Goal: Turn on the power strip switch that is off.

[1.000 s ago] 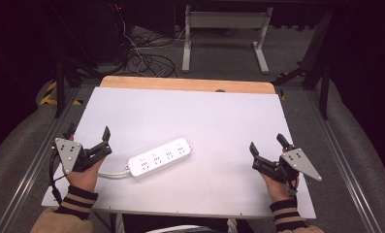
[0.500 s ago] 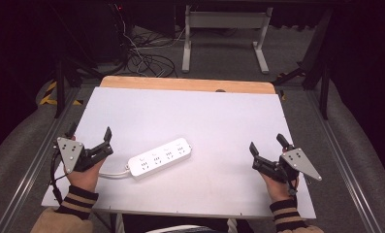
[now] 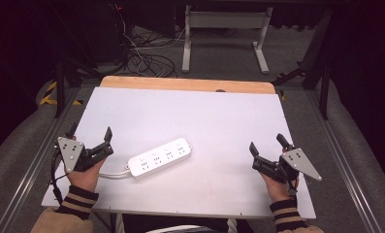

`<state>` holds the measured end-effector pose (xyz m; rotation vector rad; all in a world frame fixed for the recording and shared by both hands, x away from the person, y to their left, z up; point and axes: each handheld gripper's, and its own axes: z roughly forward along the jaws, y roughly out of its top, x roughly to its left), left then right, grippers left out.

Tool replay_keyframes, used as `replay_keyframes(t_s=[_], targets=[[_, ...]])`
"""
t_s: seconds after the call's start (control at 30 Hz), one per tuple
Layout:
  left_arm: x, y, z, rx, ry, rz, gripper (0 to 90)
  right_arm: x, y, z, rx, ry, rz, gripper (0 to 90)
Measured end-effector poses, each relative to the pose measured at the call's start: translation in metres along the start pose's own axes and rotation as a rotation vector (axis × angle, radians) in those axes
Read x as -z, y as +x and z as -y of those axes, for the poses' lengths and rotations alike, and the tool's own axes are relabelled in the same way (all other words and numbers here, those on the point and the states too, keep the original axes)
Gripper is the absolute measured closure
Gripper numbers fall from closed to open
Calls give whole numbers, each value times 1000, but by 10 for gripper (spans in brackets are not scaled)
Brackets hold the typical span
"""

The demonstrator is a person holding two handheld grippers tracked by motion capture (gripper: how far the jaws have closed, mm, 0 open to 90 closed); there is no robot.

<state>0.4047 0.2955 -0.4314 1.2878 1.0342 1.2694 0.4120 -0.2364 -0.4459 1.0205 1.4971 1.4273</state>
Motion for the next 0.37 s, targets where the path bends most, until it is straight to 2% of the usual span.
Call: replay_keyframes(t_s=[0.37], targets=[[-1,-1,1,0,2,5,3,0,-1,0,-1,2,1,66]])
